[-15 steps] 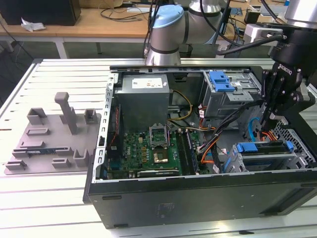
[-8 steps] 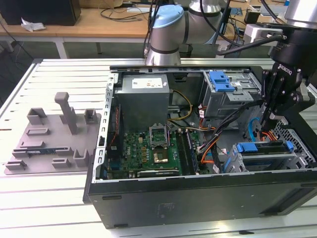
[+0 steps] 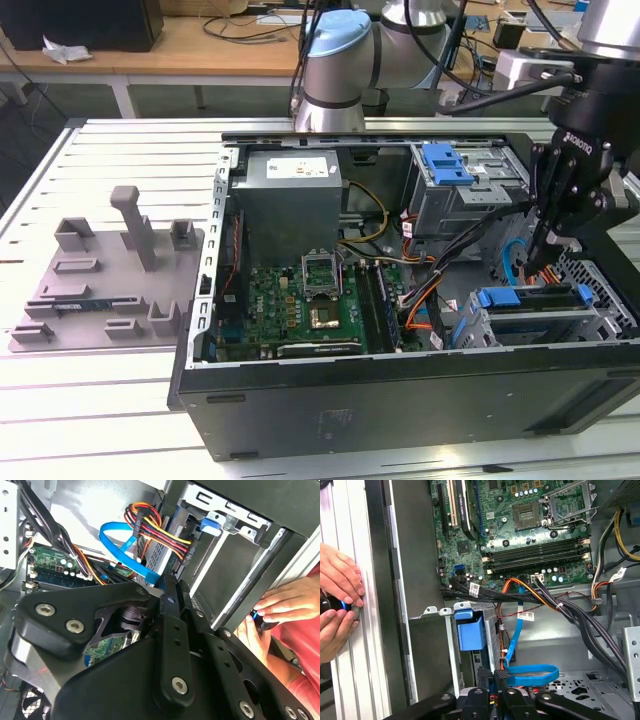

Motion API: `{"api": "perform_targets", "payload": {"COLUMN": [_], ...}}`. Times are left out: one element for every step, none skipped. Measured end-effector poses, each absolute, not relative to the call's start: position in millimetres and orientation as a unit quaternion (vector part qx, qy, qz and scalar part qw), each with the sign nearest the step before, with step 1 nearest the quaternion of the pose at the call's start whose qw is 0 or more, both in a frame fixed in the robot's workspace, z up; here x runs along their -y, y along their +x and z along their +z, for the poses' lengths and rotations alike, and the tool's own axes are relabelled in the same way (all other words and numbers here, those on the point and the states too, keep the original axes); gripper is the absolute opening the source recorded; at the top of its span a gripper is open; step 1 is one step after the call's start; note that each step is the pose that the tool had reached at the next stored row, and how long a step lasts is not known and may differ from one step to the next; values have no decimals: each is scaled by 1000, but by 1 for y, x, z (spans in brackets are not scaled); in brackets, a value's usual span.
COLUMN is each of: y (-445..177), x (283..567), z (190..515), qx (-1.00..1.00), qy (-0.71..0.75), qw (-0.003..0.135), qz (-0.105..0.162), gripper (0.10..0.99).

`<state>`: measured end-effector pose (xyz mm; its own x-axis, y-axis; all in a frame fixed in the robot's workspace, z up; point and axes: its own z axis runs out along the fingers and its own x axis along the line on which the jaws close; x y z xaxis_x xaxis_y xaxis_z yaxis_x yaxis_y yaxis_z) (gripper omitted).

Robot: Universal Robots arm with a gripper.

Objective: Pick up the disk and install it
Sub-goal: 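Insert the second disk wire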

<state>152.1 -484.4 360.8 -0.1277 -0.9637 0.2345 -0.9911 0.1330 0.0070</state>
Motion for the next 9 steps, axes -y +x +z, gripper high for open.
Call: {"api": "perform_targets", "payload": {"y": [152,151,151,151,151,151,150,150,150], "x": [486,487,490,493,495,497,499,501,502], "z": [361,361,361,361,361,361,361,361,361], "qx": [747,747,748,748,748,749,749,749,749], "qy": [654,654,654,654,654,655,655,655,655], "qw": [90,90,87,83,80,77,75,72,70], "qz": [75,74,74,73,72,72,72,71,70], "gripper": [161,161,161,161,161,161,161,161,161]}}
